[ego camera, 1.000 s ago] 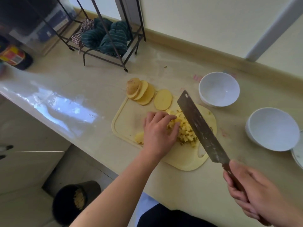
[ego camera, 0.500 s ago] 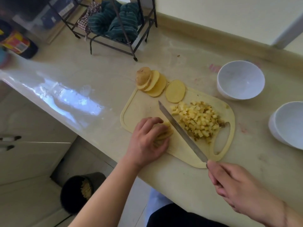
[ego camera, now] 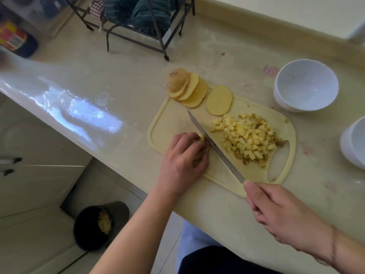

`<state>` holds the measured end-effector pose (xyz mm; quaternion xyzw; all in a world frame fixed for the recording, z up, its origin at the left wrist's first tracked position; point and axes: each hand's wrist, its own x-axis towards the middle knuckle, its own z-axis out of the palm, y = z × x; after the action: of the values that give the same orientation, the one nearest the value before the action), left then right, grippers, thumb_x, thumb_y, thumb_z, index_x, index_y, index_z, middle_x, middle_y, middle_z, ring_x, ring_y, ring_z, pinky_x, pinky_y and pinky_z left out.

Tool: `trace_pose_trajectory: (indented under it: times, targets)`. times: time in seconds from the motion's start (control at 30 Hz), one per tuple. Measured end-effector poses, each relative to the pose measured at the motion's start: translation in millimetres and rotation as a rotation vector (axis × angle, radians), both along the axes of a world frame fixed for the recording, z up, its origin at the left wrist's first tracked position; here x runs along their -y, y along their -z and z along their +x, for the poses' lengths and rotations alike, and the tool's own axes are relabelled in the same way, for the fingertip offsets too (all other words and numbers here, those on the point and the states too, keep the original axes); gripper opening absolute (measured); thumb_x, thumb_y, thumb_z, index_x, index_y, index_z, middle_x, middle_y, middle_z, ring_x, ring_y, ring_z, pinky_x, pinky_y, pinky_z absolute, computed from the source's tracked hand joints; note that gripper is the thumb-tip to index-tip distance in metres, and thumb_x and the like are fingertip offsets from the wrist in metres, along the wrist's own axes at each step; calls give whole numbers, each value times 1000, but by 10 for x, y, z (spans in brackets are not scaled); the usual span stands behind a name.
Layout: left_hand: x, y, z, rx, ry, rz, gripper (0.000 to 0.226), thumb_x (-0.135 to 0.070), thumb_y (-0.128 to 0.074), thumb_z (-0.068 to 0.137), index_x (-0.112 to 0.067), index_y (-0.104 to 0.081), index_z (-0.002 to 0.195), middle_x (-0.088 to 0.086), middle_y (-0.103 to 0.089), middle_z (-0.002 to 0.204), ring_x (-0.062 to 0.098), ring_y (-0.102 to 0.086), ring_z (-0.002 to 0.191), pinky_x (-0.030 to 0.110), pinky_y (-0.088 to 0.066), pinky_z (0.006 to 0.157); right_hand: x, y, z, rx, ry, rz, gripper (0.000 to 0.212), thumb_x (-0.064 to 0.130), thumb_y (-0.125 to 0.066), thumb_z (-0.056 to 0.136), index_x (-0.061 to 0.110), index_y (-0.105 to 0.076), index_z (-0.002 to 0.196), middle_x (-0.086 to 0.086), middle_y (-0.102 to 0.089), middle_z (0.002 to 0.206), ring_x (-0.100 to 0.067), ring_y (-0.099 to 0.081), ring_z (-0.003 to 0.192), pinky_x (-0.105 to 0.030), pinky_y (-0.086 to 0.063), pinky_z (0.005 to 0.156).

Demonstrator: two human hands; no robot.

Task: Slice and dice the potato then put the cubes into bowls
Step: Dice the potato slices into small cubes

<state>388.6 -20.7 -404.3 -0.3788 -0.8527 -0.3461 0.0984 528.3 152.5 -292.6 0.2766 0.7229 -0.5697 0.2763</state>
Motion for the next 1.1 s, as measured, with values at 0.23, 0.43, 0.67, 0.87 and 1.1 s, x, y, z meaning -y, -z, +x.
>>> trace_pose_trajectory:
  times: [0.23, 0.43, 0.67, 0.87, 1.1]
  targets:
    - [31, -5, -3, -53, 43, 15, 14, -10, -74, 90, 3, -76, 93, 19, -70, 101, 33, -62, 99, 37, -54, 90, -37, -53, 21, -10, -7, 15, 59, 64, -40, 79, 6, -41, 67, 8, -29, 46, -5, -24, 38, -12, -24, 37]
    - [31, -7, -1, -25, 51, 5, 12, -6, -73, 91, 5, -76, 95, 18, -71, 103, 33, -63, 101, 37, -54, 90, -40, -32, 38, -83, -38, 87, 67, 80, -35, 75, 14, -42, 65, 7, -32, 47, -5, -29, 44, -16, -27, 43]
    - [7, -27, -2, -7, 37, 16, 10, -5, -73, 90, 4, -77, 92, 16, -72, 102, 34, -65, 99, 37, -55, 88, -41, 59, 101, -96, -54, 99, 74, 84, -35, 71, 9, -41, 71, 5, -31, 50, -7, -30, 47, -26, -28, 48]
    - [0, -51, -6, 0, 34, 21, 11, -5, -70, 91, 4, -76, 91, 16, -72, 101, 33, -66, 98, 35, -55, 90, -81, 46, 242, -43, -48, 94, 87, 96, -32, 63, 10, -42, 73, 2, -36, 52, -7, -34, 46, -28, -29, 49]
    - [-13, -60, -18, -5, 48, 31, 6, 0, -73, 87, 4, -76, 90, 16, -71, 99, 30, -64, 100, 32, -54, 92, -32, 66, 149, -63, -90, 142, 67, 83, -27, 72, 18, -45, 70, 3, -39, 51, -6, -36, 48, -26, -34, 52]
